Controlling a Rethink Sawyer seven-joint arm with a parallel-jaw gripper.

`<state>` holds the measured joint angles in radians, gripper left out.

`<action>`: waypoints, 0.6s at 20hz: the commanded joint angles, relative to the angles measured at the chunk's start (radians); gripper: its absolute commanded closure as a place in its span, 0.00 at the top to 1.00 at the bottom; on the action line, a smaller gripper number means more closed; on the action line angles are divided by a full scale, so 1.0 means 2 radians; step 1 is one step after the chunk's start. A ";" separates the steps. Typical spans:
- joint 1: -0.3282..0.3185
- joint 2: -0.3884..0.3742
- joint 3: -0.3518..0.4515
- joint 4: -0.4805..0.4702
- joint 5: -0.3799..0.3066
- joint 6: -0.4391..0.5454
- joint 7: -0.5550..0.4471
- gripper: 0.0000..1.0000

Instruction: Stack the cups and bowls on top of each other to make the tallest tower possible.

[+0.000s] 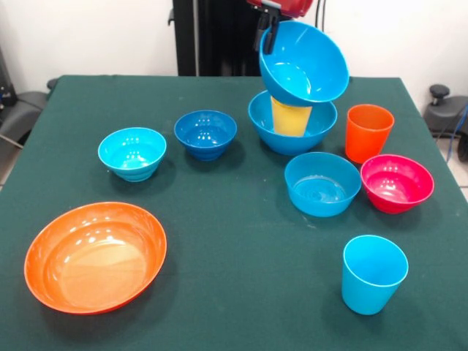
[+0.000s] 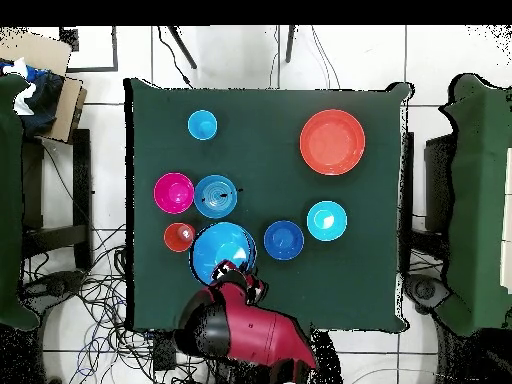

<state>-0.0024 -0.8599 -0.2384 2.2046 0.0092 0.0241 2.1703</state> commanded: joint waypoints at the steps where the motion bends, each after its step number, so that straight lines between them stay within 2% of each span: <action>1: 0.001 0.015 0.027 -0.029 -0.013 0.038 0.030 0.00; 12: 0.006 0.015 0.023 -0.032 -0.011 0.044 0.031 0.00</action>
